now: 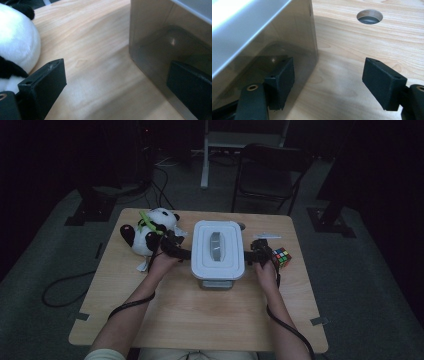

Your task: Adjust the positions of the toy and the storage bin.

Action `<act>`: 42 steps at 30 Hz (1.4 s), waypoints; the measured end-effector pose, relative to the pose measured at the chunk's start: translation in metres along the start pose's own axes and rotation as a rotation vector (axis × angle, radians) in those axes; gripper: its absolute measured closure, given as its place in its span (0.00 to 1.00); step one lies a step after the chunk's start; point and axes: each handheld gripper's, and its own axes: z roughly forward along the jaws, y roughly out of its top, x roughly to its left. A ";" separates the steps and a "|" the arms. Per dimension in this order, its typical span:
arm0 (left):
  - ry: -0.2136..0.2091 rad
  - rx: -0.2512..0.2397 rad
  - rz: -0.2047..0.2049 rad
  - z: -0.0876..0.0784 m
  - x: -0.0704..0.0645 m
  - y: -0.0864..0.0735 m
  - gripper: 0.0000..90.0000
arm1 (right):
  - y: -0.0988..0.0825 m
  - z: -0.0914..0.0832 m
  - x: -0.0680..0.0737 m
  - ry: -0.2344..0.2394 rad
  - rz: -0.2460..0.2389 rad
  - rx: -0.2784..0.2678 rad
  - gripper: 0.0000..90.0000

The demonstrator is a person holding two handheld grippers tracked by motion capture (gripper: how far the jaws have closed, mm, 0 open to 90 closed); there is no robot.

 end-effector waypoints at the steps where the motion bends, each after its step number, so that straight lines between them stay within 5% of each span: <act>1: 0.001 -0.001 0.014 -0.002 -0.001 -0.002 0.04 | -0.001 -0.002 0.001 0.004 0.000 0.003 0.28; 21: -0.031 -0.002 0.080 -0.038 -0.028 -0.030 0.04 | -0.039 -0.035 0.026 0.048 -0.032 -0.005 0.29; 42: -0.047 -0.011 0.075 -0.050 -0.034 -0.045 0.04 | -0.070 -0.062 0.043 0.109 -0.060 -0.006 0.30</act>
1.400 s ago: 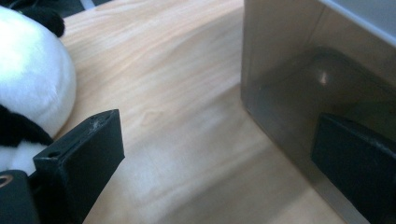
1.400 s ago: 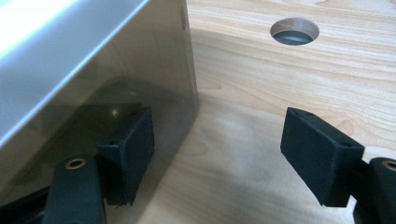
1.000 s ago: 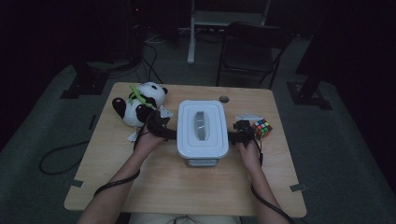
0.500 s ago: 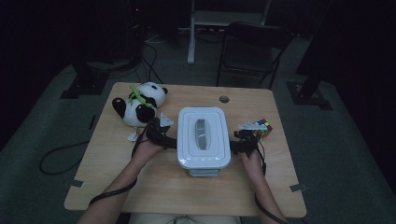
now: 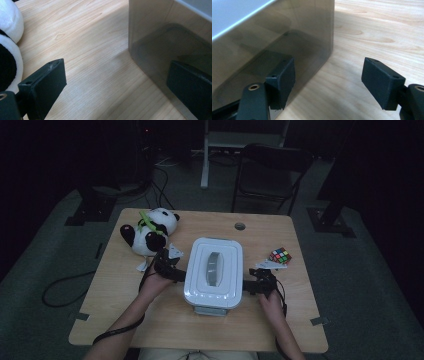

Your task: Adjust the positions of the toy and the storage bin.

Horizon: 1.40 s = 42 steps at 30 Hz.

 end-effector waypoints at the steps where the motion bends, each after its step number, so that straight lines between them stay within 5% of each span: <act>1: 0.005 0.005 0.007 0.000 0.000 0.000 0.04 | -0.001 -0.001 0.001 0.002 0.000 -0.003 0.30; 22: -0.040 0.008 0.015 0.019 0.003 0.015 0.04 | -0.007 -0.012 0.000 -0.020 0.005 -0.025 0.29; 32: -0.064 -0.023 -0.021 0.027 0.010 0.013 0.04 | -0.012 -0.014 0.003 -0.025 -0.053 0.003 0.28; 42: -0.044 0.005 0.004 0.021 0.016 0.009 0.04 | -0.016 -0.006 0.013 -0.003 -0.128 0.064 0.27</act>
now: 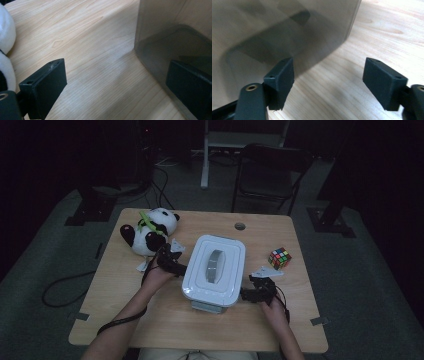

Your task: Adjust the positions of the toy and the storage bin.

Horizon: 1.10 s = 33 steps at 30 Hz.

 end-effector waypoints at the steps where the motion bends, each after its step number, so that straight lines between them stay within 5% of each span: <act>1: 0.001 -0.001 -0.001 0.000 0.000 0.000 0.04 | 0.000 0.000 0.000 0.012 0.011 -0.003 0.27; 14: 0.004 -0.003 -0.042 0.001 0.017 -0.008 0.03 | 0.000 -0.001 0.003 0.086 0.011 -0.039 0.20; 18: -0.005 -0.014 -0.036 -0.006 0.017 -0.015 0.03 | 0.003 -0.014 -0.007 0.037 -0.003 -0.113 0.18; 27: -0.040 -0.016 -0.022 -0.017 0.012 -0.028 0.03 | 0.011 -0.032 -0.031 -0.040 0.035 -0.166 0.15; 33: -0.056 0.006 0.002 -0.020 0.009 -0.039 0.03 | 0.015 -0.041 -0.055 -0.061 0.132 -0.147 0.13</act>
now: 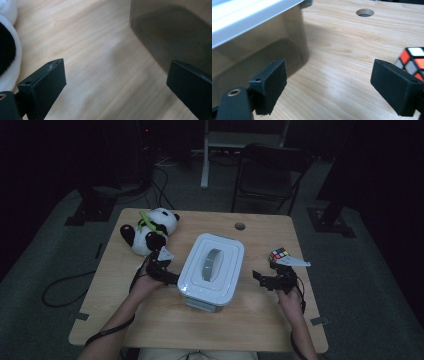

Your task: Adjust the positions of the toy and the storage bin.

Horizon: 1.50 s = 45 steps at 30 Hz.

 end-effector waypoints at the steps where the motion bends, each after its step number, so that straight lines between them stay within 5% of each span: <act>1: 0.001 0.002 0.003 -0.001 0.000 -0.001 0.03 | 0.000 -0.002 -0.004 -0.004 0.006 -0.019 0.13; 4: 0.005 0.007 0.008 -0.005 -0.001 -0.005 0.03 | 0.002 -0.004 -0.014 0.026 0.046 -0.052 0.13; 11: 0.018 0.018 0.010 -0.012 0.001 -0.016 0.03 | 0.004 -0.006 -0.036 -0.036 0.031 -0.080 0.13; 15: 0.022 0.023 0.013 -0.021 0.000 -0.025 0.03 | 0.010 -0.004 -0.056 -0.136 0.027 -0.025 0.13; 25: 0.033 0.019 0.016 -0.042 0.001 -0.036 0.03 | 0.006 0.016 -0.091 -0.207 0.094 0.066 0.13; 38: 0.033 0.018 0.014 -0.050 -0.002 -0.047 0.03 | 0.002 0.038 -0.107 -0.214 0.106 0.133 0.15; 45: 0.043 0.008 -0.005 -0.054 0.000 -0.051 0.03 | 0.000 0.035 -0.101 -0.215 0.038 0.133 0.37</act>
